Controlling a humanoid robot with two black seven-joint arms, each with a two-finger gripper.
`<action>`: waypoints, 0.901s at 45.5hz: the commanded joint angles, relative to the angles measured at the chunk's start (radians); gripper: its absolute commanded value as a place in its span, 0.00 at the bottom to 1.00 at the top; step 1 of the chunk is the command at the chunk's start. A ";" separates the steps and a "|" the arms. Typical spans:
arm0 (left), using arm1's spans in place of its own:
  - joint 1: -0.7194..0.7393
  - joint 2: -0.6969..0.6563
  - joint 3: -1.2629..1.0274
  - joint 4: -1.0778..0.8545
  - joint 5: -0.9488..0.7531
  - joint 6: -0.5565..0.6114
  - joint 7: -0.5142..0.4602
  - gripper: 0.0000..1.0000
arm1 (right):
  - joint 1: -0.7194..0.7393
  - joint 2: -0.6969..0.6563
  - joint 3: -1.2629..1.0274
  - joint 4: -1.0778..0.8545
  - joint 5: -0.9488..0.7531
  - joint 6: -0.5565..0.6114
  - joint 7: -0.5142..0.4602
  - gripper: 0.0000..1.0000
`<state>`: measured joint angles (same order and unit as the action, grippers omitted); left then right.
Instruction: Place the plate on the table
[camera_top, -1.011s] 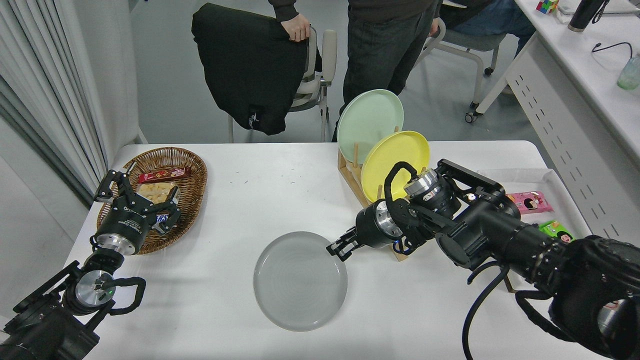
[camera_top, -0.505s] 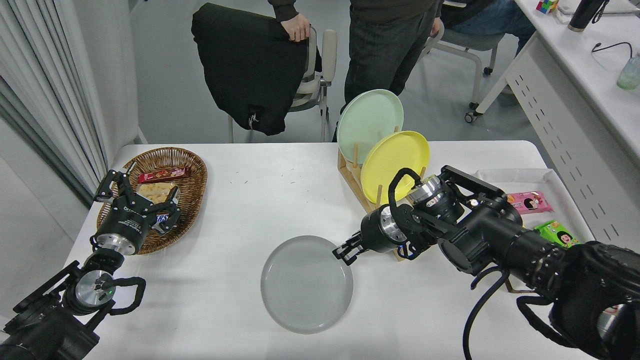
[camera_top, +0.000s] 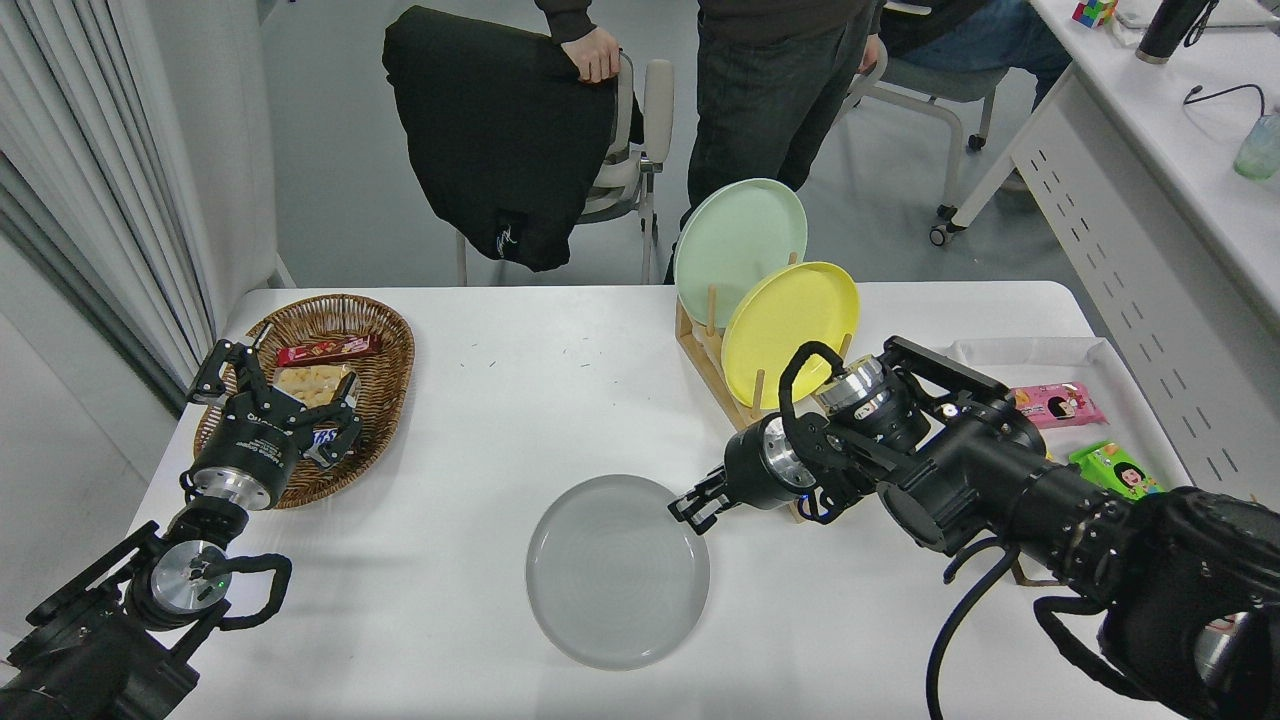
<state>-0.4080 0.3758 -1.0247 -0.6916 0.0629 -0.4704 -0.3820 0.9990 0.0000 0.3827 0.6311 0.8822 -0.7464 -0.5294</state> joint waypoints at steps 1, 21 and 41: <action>0.000 0.000 0.000 0.000 0.000 0.001 0.000 0.98 | 0.000 0.000 0.002 -0.002 -0.005 0.005 0.000 0.00; 0.000 0.000 0.000 0.001 0.000 0.001 0.000 0.98 | 0.000 0.000 0.002 -0.004 -0.006 0.005 0.000 0.00; 0.000 0.000 0.000 0.000 0.000 0.001 0.000 0.98 | -0.007 0.000 0.002 -0.017 -0.005 0.005 0.000 0.00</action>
<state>-0.4080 0.3758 -1.0247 -0.6912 0.0629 -0.4704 -0.3820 0.9962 0.0000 0.3850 0.6242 0.8766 -0.7410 -0.5292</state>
